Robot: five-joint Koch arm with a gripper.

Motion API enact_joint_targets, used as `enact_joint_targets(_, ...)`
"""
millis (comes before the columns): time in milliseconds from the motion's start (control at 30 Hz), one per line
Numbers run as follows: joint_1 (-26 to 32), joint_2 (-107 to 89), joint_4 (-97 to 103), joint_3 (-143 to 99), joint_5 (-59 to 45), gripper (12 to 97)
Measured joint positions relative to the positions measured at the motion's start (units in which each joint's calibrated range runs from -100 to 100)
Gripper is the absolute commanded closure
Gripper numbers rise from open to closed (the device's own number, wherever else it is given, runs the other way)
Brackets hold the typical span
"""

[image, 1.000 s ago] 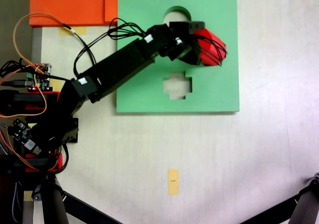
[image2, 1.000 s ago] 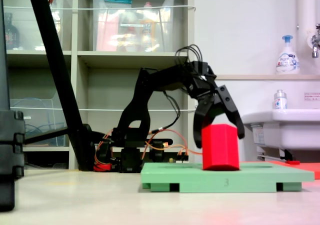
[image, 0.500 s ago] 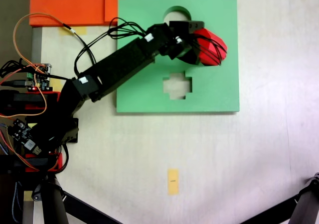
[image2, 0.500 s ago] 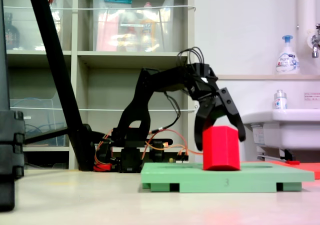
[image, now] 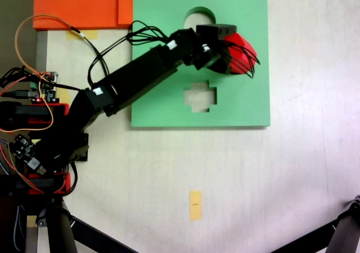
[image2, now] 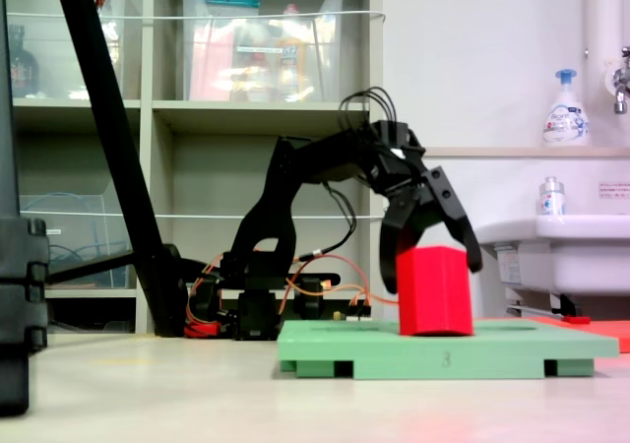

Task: Put the octagonal pillar block into the corresponding hole

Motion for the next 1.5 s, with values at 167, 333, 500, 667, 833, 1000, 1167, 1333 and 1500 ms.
enact_joint_targets(167, -0.1, 1.8, -0.1, 2.0, 0.1, 79.2)
enact_joint_targets(333, -0.2, 4.8, -0.4, 4.8, 0.1, 79.1)
enact_joint_targets(500, -0.2, 4.8, -1.0, 5.0, 0.0, 79.1)
enact_joint_targets(667, 0.0, 2.6, -4.1, 5.6, -2.9, 79.1)
enact_joint_targets(833, 0.7, -0.3, -8.3, 5.1, -5.1, 79.1)
enact_joint_targets(1000, 1.3, -1.9, -14.3, 5.1, -6.0, 79.1)
enact_joint_targets(1167, 1.4, -2.1, -14.6, 5.1, -6.0, 79.1)
enact_joint_targets(1333, 1.3, -2.1, -14.6, 5.1, -6.0, 78.9)
enact_joint_targets(1500, 1.2, -2.7, -14.6, 5.0, -6.0, 78.9)
